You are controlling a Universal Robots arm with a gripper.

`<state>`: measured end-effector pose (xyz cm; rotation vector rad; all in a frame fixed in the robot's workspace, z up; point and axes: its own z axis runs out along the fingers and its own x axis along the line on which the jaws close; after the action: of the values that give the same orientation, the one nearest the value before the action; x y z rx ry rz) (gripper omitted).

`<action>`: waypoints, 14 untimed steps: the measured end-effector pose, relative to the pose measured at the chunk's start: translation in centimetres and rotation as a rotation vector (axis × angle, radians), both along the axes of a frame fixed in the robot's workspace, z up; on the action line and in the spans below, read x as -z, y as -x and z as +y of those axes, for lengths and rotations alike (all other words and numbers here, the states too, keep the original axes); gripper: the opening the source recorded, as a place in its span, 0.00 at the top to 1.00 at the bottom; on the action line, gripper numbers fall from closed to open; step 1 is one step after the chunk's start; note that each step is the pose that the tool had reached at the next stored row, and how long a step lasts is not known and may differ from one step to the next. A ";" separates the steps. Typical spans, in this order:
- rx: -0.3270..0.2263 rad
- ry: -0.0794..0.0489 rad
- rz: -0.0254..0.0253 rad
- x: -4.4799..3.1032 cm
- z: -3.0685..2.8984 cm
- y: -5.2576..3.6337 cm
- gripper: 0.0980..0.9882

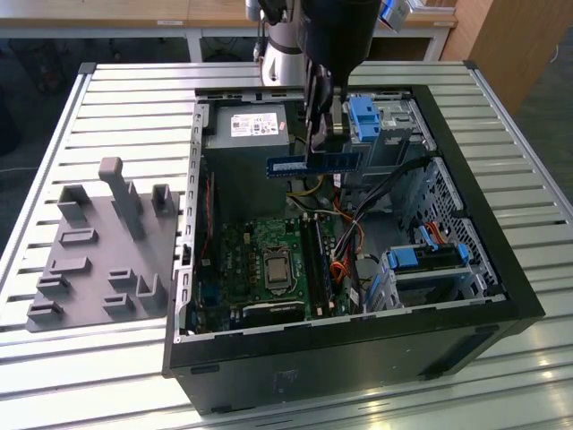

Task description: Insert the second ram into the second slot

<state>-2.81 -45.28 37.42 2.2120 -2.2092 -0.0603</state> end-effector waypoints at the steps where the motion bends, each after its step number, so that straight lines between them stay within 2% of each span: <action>1: 0.000 0.000 0.0000 0.00 -0.05 0.00 0.96; 14: 0.003 0.000 0.0000 0.00 -0.67 0.00 0.96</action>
<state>-2.81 -45.95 37.42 2.2084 -2.2128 -0.0603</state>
